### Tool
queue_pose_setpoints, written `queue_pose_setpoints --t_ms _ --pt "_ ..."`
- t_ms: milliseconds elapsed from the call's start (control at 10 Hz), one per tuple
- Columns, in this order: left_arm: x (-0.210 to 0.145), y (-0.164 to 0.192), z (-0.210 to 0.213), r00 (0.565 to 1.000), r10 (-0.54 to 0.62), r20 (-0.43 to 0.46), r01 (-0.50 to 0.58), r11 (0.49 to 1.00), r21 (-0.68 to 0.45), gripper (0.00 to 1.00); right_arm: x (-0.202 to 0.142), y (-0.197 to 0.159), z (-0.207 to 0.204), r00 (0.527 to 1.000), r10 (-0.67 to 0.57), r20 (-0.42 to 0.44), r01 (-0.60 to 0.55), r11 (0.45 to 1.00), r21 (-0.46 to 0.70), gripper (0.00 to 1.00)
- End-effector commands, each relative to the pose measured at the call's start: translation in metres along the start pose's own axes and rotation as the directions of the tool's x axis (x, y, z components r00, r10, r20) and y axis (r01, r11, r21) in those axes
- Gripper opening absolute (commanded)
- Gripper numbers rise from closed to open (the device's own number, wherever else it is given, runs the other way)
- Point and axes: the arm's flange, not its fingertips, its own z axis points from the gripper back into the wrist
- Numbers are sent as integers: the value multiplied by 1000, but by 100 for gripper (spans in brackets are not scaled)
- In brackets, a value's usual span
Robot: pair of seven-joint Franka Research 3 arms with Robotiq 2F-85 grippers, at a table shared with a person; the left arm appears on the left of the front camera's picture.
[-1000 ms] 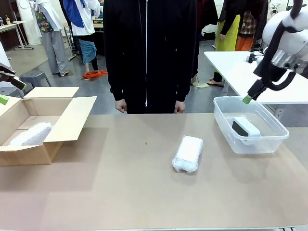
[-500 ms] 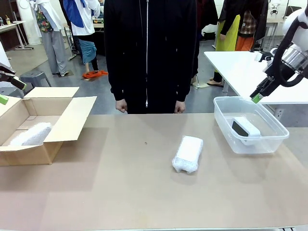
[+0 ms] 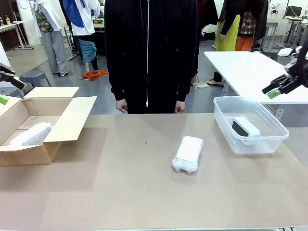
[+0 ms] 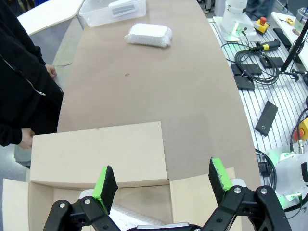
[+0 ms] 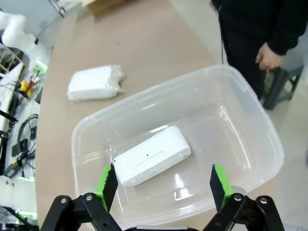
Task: Separate and place wrapped and unwrapped clocks.
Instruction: Pick up the Digital clock indicated by the person.
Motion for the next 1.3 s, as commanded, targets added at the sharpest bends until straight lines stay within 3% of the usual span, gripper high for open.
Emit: queue_pose_setpoints --t_ms 0,300,900,1000,1200 --pt "0 -1 1 1000 -19 9 19 1000 -3 100 -14 3 3 995 50 87 -49 999 -13 100" --pt "0 -1 1 1000 -19 9 19 1000 -3 100 -29 14 21 961 180 210 -180 983 -19 100" --pt "0 -1 1 1000 -19 9 19 1000 -3 100 -20 23 30 963 233 136 -228 972 -53 100" --pt "0 -1 1 1000 -19 9 19 1000 -3 100 -24 15 34 963 207 176 -204 978 -35 100" --pt "0 -1 1 1000 -19 9 19 1000 -3 100 -24 15 34 963 207 176 -204 978 -35 100"
